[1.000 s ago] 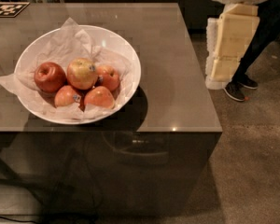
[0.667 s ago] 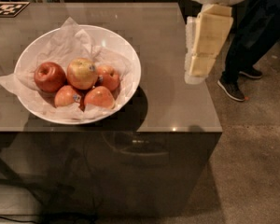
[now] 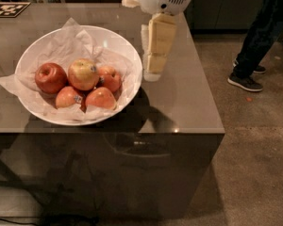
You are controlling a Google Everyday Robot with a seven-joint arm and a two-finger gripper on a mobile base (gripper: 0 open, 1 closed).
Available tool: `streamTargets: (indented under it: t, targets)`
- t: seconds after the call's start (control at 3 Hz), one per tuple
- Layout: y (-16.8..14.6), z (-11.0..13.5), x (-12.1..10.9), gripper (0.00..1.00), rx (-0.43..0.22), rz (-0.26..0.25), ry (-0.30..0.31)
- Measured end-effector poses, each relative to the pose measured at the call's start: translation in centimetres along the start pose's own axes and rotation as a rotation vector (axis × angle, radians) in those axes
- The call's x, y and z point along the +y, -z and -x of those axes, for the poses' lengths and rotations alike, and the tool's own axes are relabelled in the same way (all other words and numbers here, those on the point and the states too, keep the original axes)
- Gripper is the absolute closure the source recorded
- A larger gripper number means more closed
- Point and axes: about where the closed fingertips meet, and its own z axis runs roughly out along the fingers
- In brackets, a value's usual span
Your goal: Pick apple from white bowl
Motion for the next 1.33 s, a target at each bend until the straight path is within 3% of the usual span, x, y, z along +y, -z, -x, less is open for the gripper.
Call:
streamTargets:
  t: [0.33,1.0,1.33]
  targets:
    - [-0.2,0.1,-0.3,0.0,-0.004,-0.009,0.0]
    - [-6.1,4.3,-3.3,0.0,-0.126,0.058,0.089]
    - [-8.1,5.8,-3.5,0.0,-0.198,0.095,0.108]
